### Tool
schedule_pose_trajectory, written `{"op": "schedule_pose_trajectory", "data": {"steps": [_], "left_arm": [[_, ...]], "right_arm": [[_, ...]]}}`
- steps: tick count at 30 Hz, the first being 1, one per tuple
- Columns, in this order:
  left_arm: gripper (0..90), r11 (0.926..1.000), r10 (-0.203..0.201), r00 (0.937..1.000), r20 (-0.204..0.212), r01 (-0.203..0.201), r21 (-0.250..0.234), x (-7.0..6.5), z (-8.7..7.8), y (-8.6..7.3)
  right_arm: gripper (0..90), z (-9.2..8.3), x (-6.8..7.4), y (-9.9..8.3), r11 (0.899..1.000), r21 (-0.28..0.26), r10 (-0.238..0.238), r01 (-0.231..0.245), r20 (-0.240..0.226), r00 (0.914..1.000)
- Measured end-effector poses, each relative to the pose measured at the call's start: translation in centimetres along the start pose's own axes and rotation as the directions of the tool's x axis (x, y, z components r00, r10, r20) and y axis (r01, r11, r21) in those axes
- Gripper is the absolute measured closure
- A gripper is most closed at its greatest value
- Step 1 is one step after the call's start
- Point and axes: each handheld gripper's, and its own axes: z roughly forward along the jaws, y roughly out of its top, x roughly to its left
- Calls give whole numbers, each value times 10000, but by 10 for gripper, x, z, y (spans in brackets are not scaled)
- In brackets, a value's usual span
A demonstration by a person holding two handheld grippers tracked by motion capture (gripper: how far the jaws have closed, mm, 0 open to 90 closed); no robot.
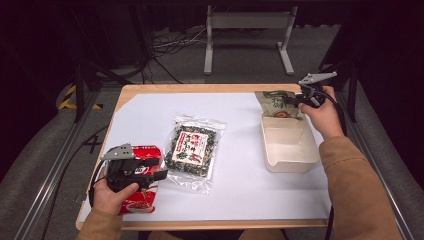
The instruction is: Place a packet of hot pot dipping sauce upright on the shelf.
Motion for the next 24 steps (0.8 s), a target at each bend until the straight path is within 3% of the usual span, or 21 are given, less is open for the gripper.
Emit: {"op": "schedule_pose_trajectory", "data": {"steps": [4,11,17,24], "left_arm": [[380,10000,35,10000,27,-35,-2,0,0,1],[380,9999,135,9999,42,-135,46,0,3,2],[380,9998,180,9998,98,-181,70,1,4,4],[379,9999,155,9998,148,-156,53,0,5,4]], "right_arm": [[884,1,-5,-8,9976,-30,695,-694,104,9975],[883,-1,-9,-12,9922,65,1239,-1244,507,9910],[883,1,-13,-19,9832,-8,1826,-1828,426,9823],[884,4,-10,-17,9803,154,1957,-1968,551,9791]]}}
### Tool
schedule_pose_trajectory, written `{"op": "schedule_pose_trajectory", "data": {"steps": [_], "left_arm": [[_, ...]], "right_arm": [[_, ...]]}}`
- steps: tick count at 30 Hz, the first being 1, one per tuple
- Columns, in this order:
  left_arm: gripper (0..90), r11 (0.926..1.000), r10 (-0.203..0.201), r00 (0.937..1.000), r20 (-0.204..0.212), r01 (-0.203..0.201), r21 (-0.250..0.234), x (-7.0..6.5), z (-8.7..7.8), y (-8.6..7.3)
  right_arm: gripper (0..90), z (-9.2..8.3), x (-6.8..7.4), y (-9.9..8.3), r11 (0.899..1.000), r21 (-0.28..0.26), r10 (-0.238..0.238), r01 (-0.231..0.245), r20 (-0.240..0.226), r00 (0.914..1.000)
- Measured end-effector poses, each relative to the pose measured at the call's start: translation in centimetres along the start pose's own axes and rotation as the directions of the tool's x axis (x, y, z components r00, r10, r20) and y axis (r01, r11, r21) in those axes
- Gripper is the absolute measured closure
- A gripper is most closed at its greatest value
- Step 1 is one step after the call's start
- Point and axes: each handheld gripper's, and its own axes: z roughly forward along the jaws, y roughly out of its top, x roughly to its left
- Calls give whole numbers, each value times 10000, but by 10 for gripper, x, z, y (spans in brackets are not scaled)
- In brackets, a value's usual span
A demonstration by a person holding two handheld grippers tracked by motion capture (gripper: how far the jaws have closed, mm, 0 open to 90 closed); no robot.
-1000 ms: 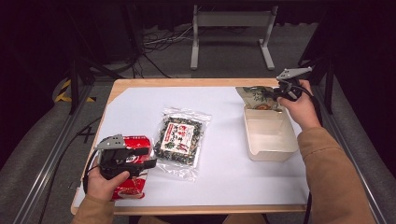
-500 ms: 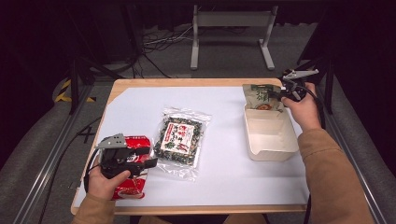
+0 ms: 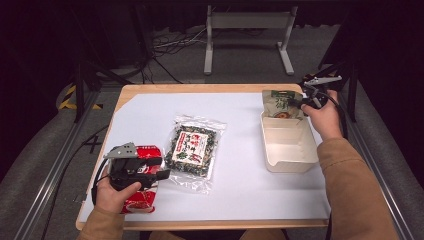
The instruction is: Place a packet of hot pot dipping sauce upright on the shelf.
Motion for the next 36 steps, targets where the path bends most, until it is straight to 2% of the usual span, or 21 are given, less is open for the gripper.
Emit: {"op": "schedule_pose_trajectory", "data": {"steps": [6,7,8,9,10,12,14,15,17,20,23,24,26,30,33,36], "left_arm": [[379,10000,-37,10000,-16,37,15,1,-1,0],[379,10000,-15,10000,-19,15,15,1,-1,0],[379,10000,-22,10000,-19,22,1,1,-1,0],[379,10000,-20,10000,-18,20,-5,1,-2,0],[379,10000,-73,10000,18,73,-5,1,-2,-1],[378,10000,-85,10000,6,85,2,1,-1,-1],[378,10000,-82,10000,6,82,16,2,1,0],[378,10000,-82,10000,6,82,16,2,1,0],[378,9999,-37,10000,52,37,103,2,3,0],[378,9999,-18,10000,69,17,107,1,5,1],[376,9999,-37,10000,26,37,124,1,5,2],[375,9999,-37,10000,26,37,124,1,5,2],[372,9999,-17,10000,-32,17,101,2,6,3],[364,9989,265,9989,-386,-249,403,1,11,8],[349,9959,531,9962,-684,-478,772,-2,15,14],[335,9911,896,9909,-1003,-787,1077,-3,19,19]], "right_arm": [[880,0,-6,-3,9992,271,292,-297,179,9994],[873,1,-6,-4,9942,1058,124,-182,551,9984],[878,4,-7,-6,9886,1503,-149,23,824,9965],[875,5,-8,-10,9885,1514,-100,-31,855,9963],[871,5,-11,-14,9912,1293,211,-299,693,9974],[866,5,-13,-17,9929,1132,312,-374,555,9980],[827,1,-13,-16,9955,894,267,-303,412,9988],[827,1,-13,-16,9955,894,267,-303,412,9988],[752,-1,-11,-13,9969,754,175,-211,480,9987],[714,-3,-12,-14,9986,471,231,-254,487,9985],[595,-6,-12,-14,9997,130,184,-191,538,9984],[595,-6,-12,-14,9997,130,184,-191,538,9984],[487,-14,-11,-13,9996,-260,117,-100,641,9979],[374,-25,-9,-13,9971,-758,44,15,772,9970],[333,-34,-7,-14,9943,-1052,-76,161,813,9967],[319,-44,-5,-16,9914,-1285,-149,257,844,9963]]}}
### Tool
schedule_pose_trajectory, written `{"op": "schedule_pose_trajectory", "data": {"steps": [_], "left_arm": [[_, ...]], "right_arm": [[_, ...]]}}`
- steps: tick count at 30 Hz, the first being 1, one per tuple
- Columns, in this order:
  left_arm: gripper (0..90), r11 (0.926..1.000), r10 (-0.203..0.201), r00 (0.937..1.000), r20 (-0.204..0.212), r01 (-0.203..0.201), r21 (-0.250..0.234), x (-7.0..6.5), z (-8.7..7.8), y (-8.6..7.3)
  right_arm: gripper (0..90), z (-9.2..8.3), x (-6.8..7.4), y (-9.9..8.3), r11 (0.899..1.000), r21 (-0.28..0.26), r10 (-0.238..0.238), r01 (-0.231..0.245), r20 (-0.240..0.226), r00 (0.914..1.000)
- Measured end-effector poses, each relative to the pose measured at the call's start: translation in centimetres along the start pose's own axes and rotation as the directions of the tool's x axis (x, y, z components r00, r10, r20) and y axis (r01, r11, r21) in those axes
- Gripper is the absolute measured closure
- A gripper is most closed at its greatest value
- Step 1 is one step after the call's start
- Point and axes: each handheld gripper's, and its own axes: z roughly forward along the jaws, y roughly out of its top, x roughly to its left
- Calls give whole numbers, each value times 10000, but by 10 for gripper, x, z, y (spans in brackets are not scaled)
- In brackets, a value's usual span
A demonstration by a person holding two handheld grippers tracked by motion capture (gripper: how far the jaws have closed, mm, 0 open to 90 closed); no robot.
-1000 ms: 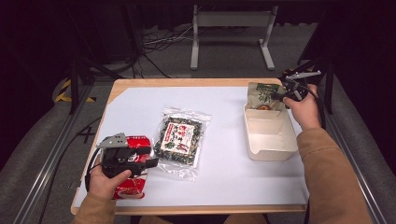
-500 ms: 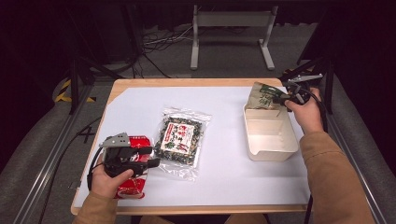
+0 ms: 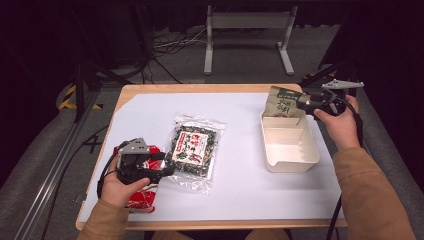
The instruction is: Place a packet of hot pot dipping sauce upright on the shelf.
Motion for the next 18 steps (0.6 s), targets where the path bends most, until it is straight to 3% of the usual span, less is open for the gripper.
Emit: {"op": "schedule_pose_trajectory", "data": {"steps": [4,10,13,18], "left_arm": [[331,9994,65,9996,-287,-55,342,1,5,6],[360,9980,155,9997,190,-167,617,2,10,11],[356,9970,319,9990,326,-341,689,0,10,15],[336,9972,405,9992,-44,-402,630,1,4,20]], "right_arm": [[296,-18,1,-1,9985,-539,119,-116,63,9999],[297,-39,10,-6,9955,-945,16,-28,-123,9999],[328,-47,21,-10,9957,-880,-329,294,-384,9987],[340,-59,47,-17,9930,-873,-890,798,-1064,9903]]}}
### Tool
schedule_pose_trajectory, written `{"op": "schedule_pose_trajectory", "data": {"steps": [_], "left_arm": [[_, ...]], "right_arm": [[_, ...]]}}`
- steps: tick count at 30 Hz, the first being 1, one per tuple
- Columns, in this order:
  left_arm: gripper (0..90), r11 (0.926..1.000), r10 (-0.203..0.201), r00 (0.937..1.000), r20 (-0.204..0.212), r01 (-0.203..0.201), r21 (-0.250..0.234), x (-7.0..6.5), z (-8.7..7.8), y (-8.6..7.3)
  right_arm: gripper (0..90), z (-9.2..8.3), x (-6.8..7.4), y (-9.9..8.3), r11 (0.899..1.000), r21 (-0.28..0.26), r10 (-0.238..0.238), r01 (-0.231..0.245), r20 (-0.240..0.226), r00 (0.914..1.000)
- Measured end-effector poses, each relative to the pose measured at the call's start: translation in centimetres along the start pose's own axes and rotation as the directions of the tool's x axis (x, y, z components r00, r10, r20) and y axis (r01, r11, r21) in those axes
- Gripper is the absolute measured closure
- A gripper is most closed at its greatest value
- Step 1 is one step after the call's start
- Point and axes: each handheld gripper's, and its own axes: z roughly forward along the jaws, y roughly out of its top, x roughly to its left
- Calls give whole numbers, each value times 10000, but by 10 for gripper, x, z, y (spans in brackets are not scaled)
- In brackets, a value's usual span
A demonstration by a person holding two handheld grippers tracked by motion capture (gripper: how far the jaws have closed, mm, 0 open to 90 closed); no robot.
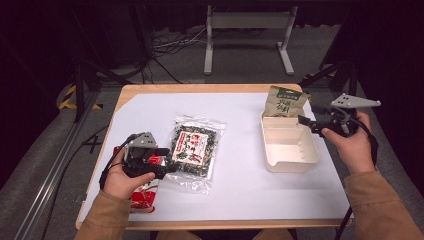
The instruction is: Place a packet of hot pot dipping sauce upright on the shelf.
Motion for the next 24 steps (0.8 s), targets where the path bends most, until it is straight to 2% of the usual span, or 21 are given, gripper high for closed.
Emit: {"op": "schedule_pose_trajectory", "data": {"steps": [3,5,6,9,11,12,13,14,17,20,22,23,24], "left_arm": [[364,9995,-170,9998,-59,168,-269,3,-4,1],[364,9995,-156,9999,-50,154,-282,3,-5,1],[354,9994,-198,9998,-40,197,-279,3,-6,0],[322,9991,-285,9996,-28,284,-301,4,-6,0],[272,9977,-605,9981,107,608,-297,7,-6,-1],[283,9954,-773,9969,-117,765,-579,8,-8,-2],[298,9954,-773,9969,-117,765,-579,8,-8,-2],[301,9928,-780,9969,-127,765,-920,10,-10,-5],[301,9920,-667,9974,-261,635,-1092,11,-11,-7],[277,9891,-891,9954,-348,843,-1208,12,-10,-9],[259,9868,-991,9947,-290,945,-1317,14,-10,-9],[253,9813,-1170,9930,-167,1131,-1558,16,-13,-9],[254,9762,-1184,9928,-159,1134,-1846,17,-15,-9]], "right_arm": [[341,-7,18,-2,9999,-109,-137,133,-432,9990],[341,-9,24,-3,9998,-151,-148,140,-572,9983],[340,-13,35,-5,9993,-309,-236,210,-859,9960],[346,-16,48,-11,9990,-377,-271,229,-1163,9928],[348,-14,58,-17,9991,-342,-304,258,-1414,9895],[352,-14,62,-20,9991,-335,-308,260,-1542,9876],[351,-13,67,-23,9989,-348,-364,310,-1651,9856],[351,-12,71,-26,9989,-312,-409,361,-1727,9841],[376,-10,83,-34,9985,-376,-460,390,-2057,9775],[422,-9,93,-42,9985,-501,-351,230,-2574,9657],[423,-7,101,-48,9978,-543,-503,371,-2677,9622],[417,-5,104,-50,9980,-360,-594,514,-2736,9600],[416,-3,109,-52,9970,-269,-770,723,-2774,9577]]}}
